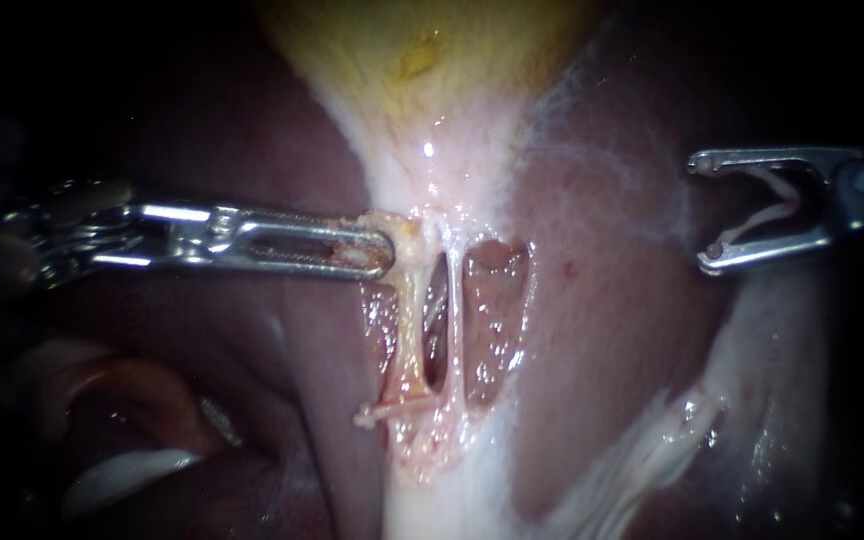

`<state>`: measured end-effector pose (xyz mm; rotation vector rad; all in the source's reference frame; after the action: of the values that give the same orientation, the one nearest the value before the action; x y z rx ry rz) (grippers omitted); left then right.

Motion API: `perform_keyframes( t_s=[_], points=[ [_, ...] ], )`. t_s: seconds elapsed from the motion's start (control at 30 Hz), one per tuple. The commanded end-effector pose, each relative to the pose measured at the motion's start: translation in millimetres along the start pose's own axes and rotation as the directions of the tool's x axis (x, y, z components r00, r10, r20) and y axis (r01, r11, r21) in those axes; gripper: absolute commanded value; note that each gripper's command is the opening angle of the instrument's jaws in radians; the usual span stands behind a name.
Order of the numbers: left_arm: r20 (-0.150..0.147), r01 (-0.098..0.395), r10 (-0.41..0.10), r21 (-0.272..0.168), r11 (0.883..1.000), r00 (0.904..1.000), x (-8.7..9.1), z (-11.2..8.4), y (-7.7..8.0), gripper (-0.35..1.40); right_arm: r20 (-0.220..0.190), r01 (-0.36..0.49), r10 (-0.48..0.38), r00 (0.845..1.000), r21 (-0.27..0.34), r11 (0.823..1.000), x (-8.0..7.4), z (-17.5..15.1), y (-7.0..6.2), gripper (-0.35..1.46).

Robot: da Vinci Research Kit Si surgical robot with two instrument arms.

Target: Clipping second clip left tube

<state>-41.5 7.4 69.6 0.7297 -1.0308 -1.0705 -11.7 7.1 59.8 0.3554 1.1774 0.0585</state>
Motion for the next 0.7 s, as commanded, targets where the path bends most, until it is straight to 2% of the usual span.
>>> perform_keyframes(
  t_s=[0.03, 0.2, 0.43, 0.57, 0.7],
  points=[
    [0.0, 0.0, 0.0, 0.0, 1.0, 1.0, 0.0, 0.0, 0.0, -0.35, 0.0, 0.0, 0.0, 1.0, 0.0, 1.0, 0.0, 0.0, 0.0, 0.48],
    [-0.004, 0.002, -0.002, 0.005, 1.0, 1.0, -0.4, -0.8, -0.2, -0.35, 0.0, 0.001, -0.001, 1.0, 0.0, 1.0, 0.1, 0.0, -0.1, 0.49],
    [-0.005, 0.014, -0.014, -0.002, 1.0, 0.9999, -2.1, -4.0, -1.3, -0.35, 0.0, 0.001, -0.001, 1.0, 0.0, 1.0, 0.0, 0.0, -0.2, 0.49],
    [0.012, 0.017, -0.017, 0.002, 1.0, 0.9998, -3.1, -5.7, -2.5, -0.35, 0.0, 0.001, -0.001, 1.0, 0.0, 1.0, 0.1, 0.0, -0.2, 0.49],
    [0.022, 0.016, -0.016, 0.008, 1.0, 0.9996, -3.5, -6.5, -3.5, -0.35, 0.0, 0.001, -0.001, 1.0, 0.0, 1.0, 0.1, 0.0, -0.3, 0.49]
  ],
)
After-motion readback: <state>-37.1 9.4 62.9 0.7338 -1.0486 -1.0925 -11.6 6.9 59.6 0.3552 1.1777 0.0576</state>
